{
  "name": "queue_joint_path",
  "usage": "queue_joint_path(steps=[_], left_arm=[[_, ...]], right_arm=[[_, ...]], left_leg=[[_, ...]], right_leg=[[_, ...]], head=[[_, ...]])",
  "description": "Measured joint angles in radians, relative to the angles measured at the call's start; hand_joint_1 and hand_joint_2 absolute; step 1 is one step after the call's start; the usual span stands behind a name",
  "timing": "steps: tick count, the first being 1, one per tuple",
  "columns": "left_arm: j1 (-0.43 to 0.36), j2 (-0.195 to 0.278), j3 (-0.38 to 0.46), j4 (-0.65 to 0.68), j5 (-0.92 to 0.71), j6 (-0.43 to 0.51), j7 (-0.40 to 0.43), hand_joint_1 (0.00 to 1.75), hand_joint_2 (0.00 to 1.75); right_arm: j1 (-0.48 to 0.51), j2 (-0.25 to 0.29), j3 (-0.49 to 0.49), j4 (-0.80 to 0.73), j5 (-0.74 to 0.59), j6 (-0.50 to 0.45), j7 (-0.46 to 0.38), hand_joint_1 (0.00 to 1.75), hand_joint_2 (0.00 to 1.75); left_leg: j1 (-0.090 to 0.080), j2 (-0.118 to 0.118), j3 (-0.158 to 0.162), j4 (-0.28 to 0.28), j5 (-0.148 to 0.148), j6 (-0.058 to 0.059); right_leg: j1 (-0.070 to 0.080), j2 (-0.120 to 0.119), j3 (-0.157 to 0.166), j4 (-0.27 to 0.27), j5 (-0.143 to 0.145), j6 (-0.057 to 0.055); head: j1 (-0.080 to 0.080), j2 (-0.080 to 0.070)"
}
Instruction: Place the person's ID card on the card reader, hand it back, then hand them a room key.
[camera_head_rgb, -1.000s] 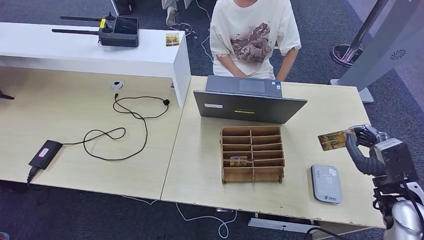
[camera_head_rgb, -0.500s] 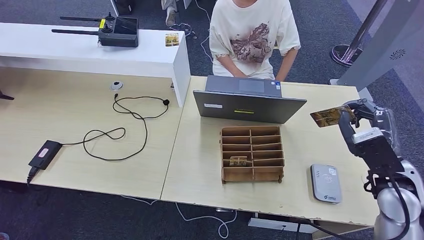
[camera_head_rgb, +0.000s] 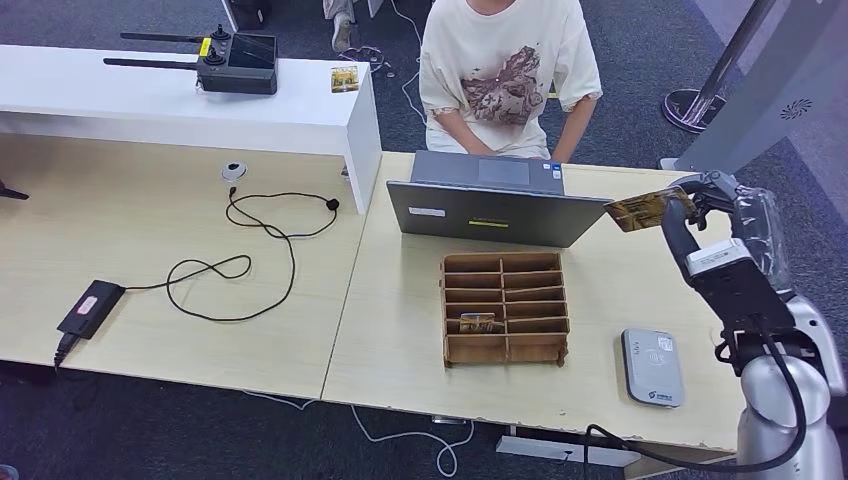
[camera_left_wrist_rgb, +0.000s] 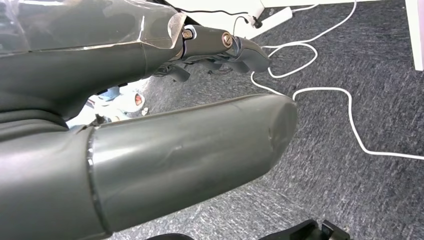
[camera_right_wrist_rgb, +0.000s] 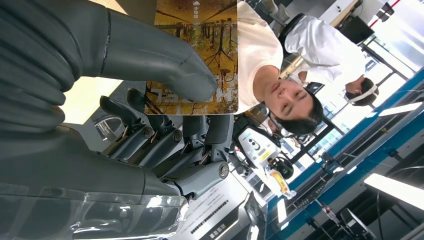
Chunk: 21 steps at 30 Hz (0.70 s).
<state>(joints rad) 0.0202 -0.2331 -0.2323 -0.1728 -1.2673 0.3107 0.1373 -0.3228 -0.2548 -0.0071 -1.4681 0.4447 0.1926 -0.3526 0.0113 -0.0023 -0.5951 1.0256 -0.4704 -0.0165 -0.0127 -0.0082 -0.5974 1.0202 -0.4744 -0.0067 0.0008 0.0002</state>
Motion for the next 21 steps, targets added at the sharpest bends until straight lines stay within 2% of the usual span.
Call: queue_joint_path(steps=[21], left_arm=[[0.000, 0.000, 0.000, 0.000, 0.000, 0.000, 0.000, 0.00, 0.00]], right_arm=[[0.000, 0.000, 0.007, 0.000, 0.000, 0.000, 0.000, 1.75, 1.75]], left_leg=[[0.000, 0.000, 0.000, 0.000, 0.000, 0.000]], right_leg=[[0.000, 0.000, 0.000, 0.000, 0.000, 0.000]], head=[[0.000, 0.000]])
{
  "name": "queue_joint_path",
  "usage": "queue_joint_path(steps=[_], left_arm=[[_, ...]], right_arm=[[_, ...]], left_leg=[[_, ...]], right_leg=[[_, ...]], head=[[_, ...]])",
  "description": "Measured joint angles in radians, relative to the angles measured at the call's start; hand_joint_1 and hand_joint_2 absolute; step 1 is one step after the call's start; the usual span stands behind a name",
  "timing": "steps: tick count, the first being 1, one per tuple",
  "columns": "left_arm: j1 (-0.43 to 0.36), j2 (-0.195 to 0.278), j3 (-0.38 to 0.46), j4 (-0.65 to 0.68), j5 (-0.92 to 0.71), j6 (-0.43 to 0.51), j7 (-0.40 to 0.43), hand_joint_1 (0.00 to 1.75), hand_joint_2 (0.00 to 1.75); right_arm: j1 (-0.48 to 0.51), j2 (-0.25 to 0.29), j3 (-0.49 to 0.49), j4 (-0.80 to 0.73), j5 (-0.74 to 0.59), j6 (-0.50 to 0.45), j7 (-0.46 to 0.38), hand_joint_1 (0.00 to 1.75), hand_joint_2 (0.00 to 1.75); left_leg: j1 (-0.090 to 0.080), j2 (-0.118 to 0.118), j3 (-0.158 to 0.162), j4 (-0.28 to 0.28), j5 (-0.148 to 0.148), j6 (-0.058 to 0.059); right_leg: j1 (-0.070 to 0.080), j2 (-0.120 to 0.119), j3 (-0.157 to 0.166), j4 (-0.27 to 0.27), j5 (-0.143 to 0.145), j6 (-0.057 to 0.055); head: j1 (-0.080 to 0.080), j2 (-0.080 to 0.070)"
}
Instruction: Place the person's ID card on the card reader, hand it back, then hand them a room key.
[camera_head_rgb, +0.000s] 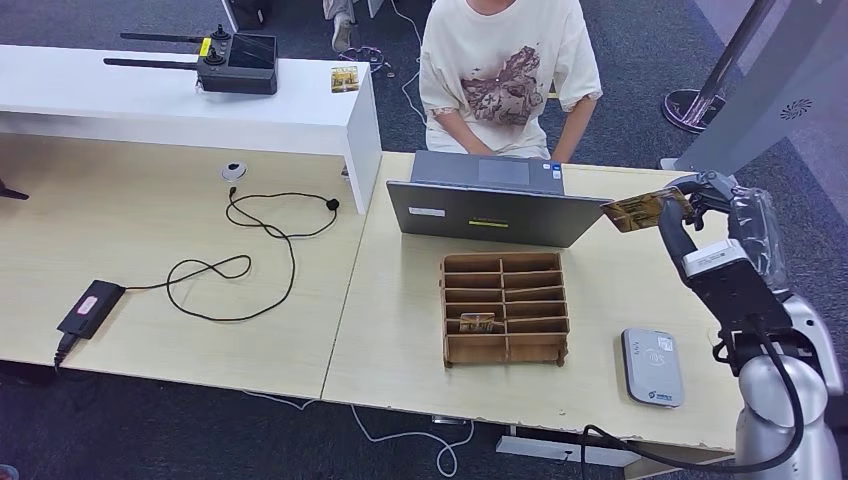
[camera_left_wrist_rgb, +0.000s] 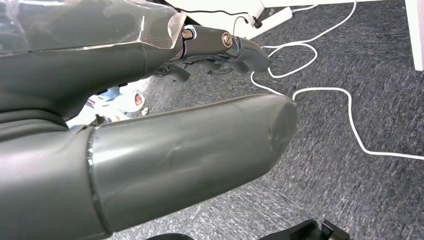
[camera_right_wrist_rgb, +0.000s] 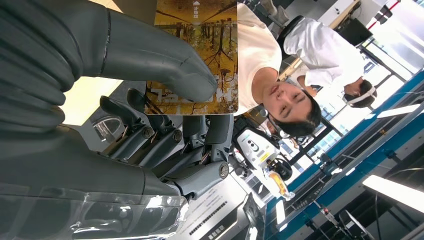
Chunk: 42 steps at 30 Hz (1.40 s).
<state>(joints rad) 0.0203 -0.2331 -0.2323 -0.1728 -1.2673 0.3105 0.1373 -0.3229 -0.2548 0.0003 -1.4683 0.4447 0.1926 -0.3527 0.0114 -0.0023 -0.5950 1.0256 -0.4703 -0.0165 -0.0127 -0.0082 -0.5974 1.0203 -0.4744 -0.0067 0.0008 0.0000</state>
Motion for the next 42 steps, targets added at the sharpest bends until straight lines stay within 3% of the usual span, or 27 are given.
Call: queue_joint_path(steps=[14, 16, 18, 20, 21, 24, 26, 42], left_arm=[[0.000, 0.000, 0.000, 0.000, 0.003, -0.002, -0.008, 0.00, 0.00], [0.000, 0.000, 0.000, 0.000, 0.010, -0.006, -0.025, 0.00, 0.00], [-0.005, 0.000, 0.000, 0.000, 0.017, -0.008, -0.037, 0.00, 0.00], [-0.009, 0.000, 0.000, 0.000, 0.018, -0.009, -0.041, 0.00, 0.00], [-0.010, 0.000, 0.000, 0.000, 0.019, -0.009, -0.043, 0.00, 0.00], [-0.008, 0.000, 0.000, 0.000, 0.022, -0.009, -0.043, 0.00, 0.00], [-0.008, 0.000, 0.000, 0.000, 0.027, -0.009, -0.044, 0.00, 0.00], [-0.007, 0.000, 0.000, 0.000, 0.047, -0.008, -0.045, 0.00, 0.00]], right_arm=[[-0.016, 0.000, 0.009, 0.004, 0.036, -0.029, 0.021, 1.75, 1.75], [-0.131, 0.010, 0.061, 0.055, 0.193, -0.125, 0.084, 1.75, 1.75], [-0.337, 0.028, 0.160, 0.162, 0.467, -0.224, 0.139, 1.75, 1.75], [-0.506, 0.047, 0.253, 0.263, 0.698, -0.260, 0.158, 1.75, 1.75], [-0.567, 0.059, 0.288, 0.309, 0.748, -0.267, 0.161, 1.75, 1.75], [-0.707, 0.095, 0.361, 0.446, 0.696, -0.300, 0.155, 1.75, 1.75], [-0.749, 0.104, 0.397, 0.492, 0.636, -0.312, 0.150, 1.75, 1.75], [-0.809, 0.119, 0.507, 0.582, 0.551, -0.318, 0.156, 1.75, 1.75]], left_leg=[[0.000, 0.000, -0.005, 0.000, 0.000, 0.000], [-0.002, 0.005, -0.012, 0.000, 0.001, 0.000], [-0.005, 0.016, -0.014, 0.001, 0.003, 0.000], [-0.005, 0.018, -0.009, 0.001, 0.005, 0.000], [-0.004, 0.016, -0.007, 0.001, 0.007, -0.001], [-0.002, 0.006, -0.008, 0.001, 0.010, -0.005], [0.000, 0.003, -0.008, 0.001, 0.010, -0.005], [0.000, 0.003, -0.009, 0.001, 0.010, -0.005]], right_leg=[[0.000, 0.000, 0.001, 0.002, 0.000, 0.000], [-0.003, 0.006, -0.005, 0.005, 0.003, -0.001], [-0.007, 0.017, -0.014, 0.008, 0.006, -0.002], [-0.007, 0.020, -0.015, 0.008, 0.008, -0.001], [-0.006, 0.017, -0.015, 0.008, 0.008, -0.001], [-0.004, 0.009, -0.015, 0.009, 0.008, -0.002], [-0.002, 0.005, -0.014, 0.009, 0.008, -0.002], [-0.001, 0.004, -0.013, 0.008, 0.008, -0.002]], head=[[0.001, 0.000], [0.002, 0.000], [-0.001, 0.000], [-0.004, 0.000], [-0.005, 0.000], [-0.006, 0.000], [-0.005, 0.000], [-0.005, 0.000]])
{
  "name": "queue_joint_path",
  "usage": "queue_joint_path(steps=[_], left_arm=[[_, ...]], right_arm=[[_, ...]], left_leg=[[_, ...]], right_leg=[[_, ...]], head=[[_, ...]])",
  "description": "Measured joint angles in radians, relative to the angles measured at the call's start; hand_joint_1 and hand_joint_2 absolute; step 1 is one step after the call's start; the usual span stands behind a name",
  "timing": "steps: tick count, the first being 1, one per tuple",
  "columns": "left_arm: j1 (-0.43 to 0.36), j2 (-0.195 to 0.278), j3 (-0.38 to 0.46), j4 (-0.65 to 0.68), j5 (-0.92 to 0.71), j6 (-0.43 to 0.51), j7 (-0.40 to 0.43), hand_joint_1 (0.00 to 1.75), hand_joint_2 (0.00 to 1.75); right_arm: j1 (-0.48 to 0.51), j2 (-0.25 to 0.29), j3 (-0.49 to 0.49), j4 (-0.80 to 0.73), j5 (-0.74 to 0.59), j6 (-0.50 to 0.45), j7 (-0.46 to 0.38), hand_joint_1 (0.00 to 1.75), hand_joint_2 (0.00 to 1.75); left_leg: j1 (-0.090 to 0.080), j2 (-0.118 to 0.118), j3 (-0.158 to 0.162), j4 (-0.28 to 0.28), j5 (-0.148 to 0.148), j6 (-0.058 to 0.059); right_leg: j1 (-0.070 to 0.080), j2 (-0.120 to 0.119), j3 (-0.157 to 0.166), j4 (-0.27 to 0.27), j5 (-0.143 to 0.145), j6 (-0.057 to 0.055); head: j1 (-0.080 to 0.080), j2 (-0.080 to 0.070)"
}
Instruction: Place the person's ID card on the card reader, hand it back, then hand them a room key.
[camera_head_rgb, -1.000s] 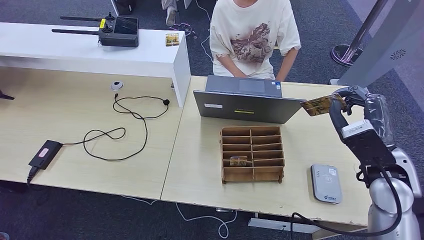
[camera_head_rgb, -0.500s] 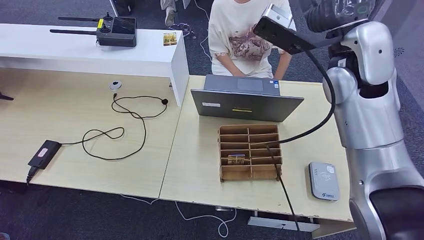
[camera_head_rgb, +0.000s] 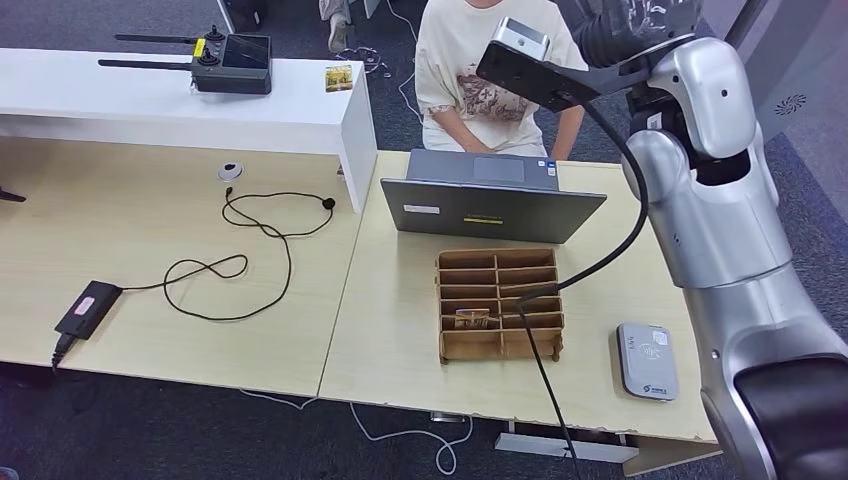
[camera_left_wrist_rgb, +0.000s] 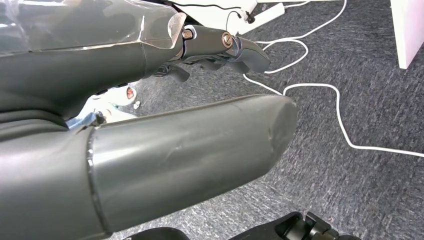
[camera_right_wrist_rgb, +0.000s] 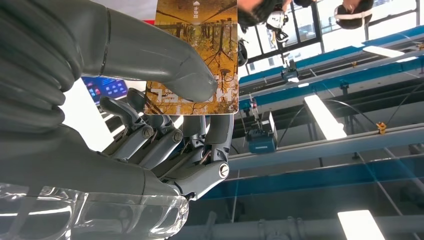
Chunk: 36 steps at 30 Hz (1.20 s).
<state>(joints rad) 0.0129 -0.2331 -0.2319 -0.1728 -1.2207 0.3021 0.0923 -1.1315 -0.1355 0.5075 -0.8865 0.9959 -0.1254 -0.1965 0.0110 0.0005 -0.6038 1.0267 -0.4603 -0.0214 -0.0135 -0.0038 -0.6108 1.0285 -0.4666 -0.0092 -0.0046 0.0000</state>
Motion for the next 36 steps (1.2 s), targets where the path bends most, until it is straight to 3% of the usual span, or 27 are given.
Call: queue_joint_path(steps=[15, 36], left_arm=[[0.000, 0.000, 0.000, 0.000, 0.002, 0.000, 0.000, 0.00, 0.00], [0.000, 0.000, 0.000, 0.000, 0.004, -0.006, -0.010, 0.00, 0.00]], right_arm=[[-0.044, 0.012, 0.028, 0.063, -0.002, 0.013, 0.017, 1.75, 1.75], [-0.159, 0.088, 0.047, 0.350, 0.031, 0.016, 0.128, 1.75, 1.75]], left_leg=[[0.000, 0.000, 0.000, 0.000, 0.000, 0.000], [0.000, 0.000, 0.000, 0.000, 0.000, 0.000]], right_leg=[[0.000, 0.000, 0.000, 0.000, 0.000, 0.000], [0.000, 0.000, 0.000, 0.000, 0.000, 0.000]], head=[[0.000, 0.000], [0.000, 0.000]])
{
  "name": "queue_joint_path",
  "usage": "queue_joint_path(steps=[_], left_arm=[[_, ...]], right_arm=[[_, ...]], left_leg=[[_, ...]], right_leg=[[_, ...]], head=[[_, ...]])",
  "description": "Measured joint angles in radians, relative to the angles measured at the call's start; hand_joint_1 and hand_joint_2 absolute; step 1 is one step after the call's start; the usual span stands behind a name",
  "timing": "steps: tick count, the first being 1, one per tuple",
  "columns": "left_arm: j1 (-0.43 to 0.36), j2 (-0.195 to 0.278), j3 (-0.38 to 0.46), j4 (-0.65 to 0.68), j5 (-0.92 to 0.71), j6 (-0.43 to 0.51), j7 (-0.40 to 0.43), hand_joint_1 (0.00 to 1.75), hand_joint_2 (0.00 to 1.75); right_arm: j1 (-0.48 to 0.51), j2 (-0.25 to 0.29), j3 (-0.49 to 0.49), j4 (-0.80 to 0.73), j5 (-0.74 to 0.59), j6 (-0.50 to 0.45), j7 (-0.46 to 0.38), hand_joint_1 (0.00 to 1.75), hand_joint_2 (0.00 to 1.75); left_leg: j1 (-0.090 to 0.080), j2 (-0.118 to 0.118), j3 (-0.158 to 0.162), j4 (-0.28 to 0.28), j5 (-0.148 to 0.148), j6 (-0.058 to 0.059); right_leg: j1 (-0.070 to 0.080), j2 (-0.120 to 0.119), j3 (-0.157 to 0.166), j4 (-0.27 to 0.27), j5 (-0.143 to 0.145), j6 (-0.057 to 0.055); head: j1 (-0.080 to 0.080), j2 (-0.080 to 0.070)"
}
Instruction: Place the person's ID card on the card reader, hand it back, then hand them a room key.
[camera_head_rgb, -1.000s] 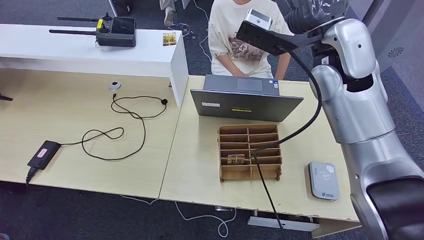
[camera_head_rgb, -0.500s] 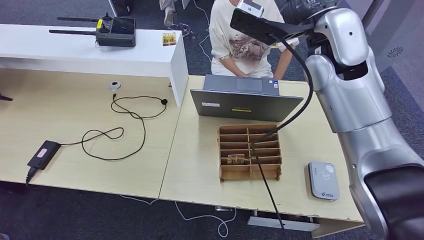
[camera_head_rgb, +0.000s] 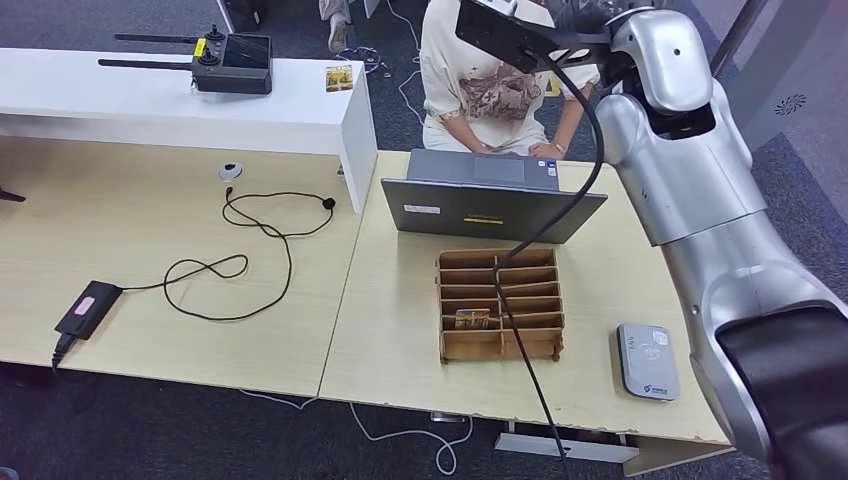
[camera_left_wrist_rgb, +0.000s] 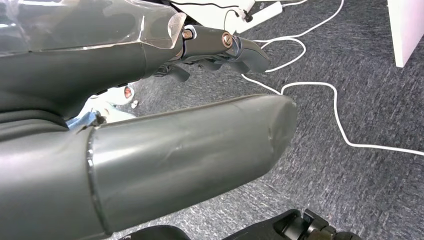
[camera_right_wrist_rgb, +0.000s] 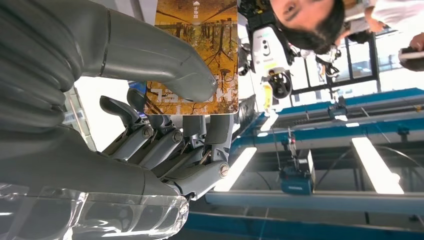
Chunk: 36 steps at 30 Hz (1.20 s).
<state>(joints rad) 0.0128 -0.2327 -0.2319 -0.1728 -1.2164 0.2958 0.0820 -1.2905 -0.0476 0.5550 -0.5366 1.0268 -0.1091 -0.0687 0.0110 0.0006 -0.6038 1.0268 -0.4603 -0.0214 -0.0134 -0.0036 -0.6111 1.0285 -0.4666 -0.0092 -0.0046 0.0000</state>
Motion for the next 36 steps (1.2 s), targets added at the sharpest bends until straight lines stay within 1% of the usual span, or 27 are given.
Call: queue_joint_path(steps=[12, 21, 36], left_arm=[[0.000, 0.000, 0.000, 0.000, -0.004, -0.002, -0.001, 0.00, 0.00], [0.000, 0.002, -0.001, 0.000, -0.007, -0.002, -0.002, 0.00, 0.00], [0.001, 0.008, -0.004, 0.000, -0.011, -0.001, -0.002, 0.00, 0.00]], right_arm=[[0.004, 0.001, -0.022, 0.087, -0.009, 0.013, 0.033, 1.75, 1.75], [0.010, 0.001, -0.053, 0.126, -0.013, 0.039, 0.053, 1.75, 1.75], [0.022, 0.001, -0.074, 0.169, -0.001, 0.074, 0.085, 1.75, 1.75]], left_leg=[[0.000, 0.000, 0.000, 0.000, 0.000, 0.000], [0.000, 0.000, 0.000, 0.000, 0.000, 0.000], [0.000, 0.000, 0.000, 0.000, 0.000, 0.000]], right_leg=[[0.000, 0.000, 0.000, 0.000, 0.000, 0.000], [0.000, 0.000, -0.001, 0.000, 0.000, 0.000], [0.000, 0.001, -0.001, 0.000, 0.000, 0.000]], head=[[0.000, 0.000], [0.000, 0.000], [0.000, 0.000]])
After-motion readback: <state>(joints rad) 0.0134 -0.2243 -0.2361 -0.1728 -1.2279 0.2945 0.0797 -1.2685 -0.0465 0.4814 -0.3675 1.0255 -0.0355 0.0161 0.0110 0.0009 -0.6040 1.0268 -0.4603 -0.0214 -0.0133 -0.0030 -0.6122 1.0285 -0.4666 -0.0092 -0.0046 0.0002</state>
